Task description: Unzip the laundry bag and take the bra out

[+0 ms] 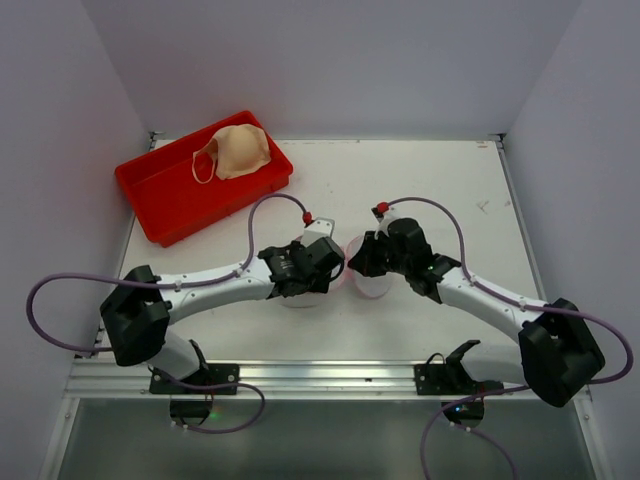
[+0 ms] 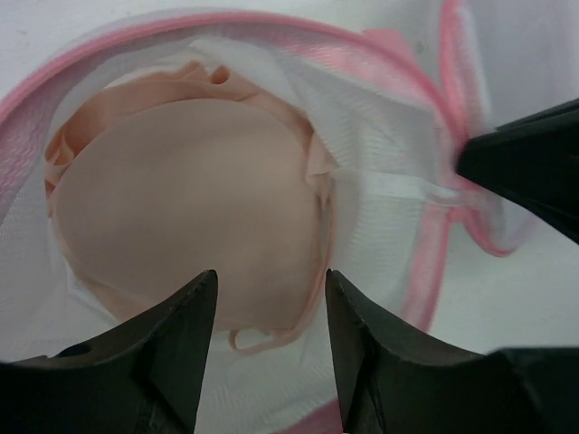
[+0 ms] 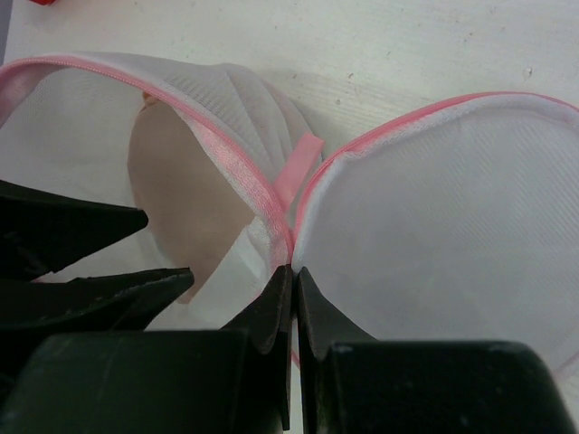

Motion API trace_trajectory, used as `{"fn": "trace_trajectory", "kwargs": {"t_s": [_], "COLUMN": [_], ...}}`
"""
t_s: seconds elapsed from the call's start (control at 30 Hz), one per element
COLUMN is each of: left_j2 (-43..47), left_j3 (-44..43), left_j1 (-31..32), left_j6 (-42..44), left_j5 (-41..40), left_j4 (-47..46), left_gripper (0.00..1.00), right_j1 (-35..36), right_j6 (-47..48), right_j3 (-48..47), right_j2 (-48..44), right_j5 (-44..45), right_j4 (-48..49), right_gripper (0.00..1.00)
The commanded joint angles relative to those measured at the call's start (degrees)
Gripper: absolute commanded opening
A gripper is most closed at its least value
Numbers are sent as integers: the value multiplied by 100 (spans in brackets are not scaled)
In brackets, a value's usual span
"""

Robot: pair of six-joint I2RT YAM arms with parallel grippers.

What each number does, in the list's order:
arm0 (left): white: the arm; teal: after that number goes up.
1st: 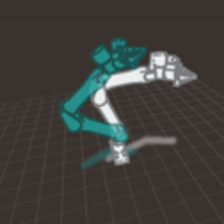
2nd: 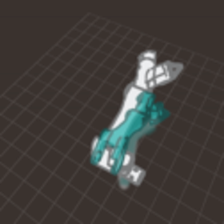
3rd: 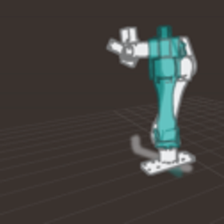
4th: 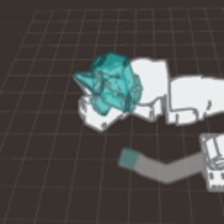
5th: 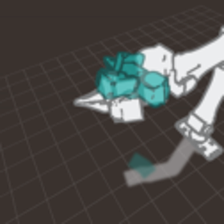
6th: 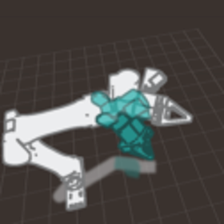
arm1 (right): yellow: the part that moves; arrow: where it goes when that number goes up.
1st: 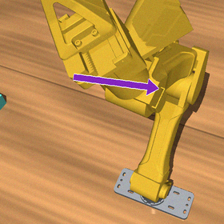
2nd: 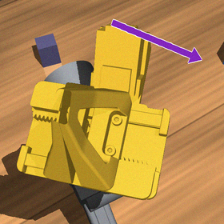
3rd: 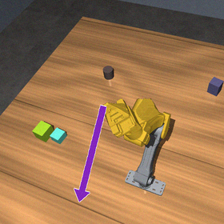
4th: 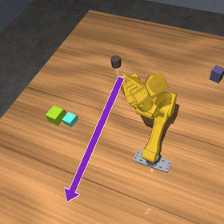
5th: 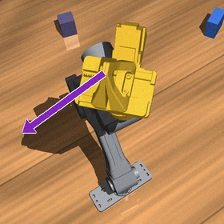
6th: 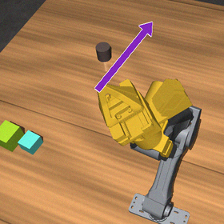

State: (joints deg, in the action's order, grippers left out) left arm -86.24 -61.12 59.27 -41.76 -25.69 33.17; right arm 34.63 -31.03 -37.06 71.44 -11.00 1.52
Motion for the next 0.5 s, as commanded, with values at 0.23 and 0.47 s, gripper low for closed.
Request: {"fn": "trace_trajectory", "kwargs": {"t_s": [0.23, 0.47], "left_j2": [-877, -1299], "left_j3": [232, 619], "left_j1": [-108, -381], "left_j6": [-280, -219], "left_j5": [-367, -68], "left_j4": [-398, -952], "left_gripper": [76, 75], "right_j1": [70, 96], "right_j6": [35, 9], "right_j3": [85, 58], "right_j2": [-139, -78], "right_j5": [20, -103], "right_j4": [331, 323], "right_gripper": [0, 0]}}
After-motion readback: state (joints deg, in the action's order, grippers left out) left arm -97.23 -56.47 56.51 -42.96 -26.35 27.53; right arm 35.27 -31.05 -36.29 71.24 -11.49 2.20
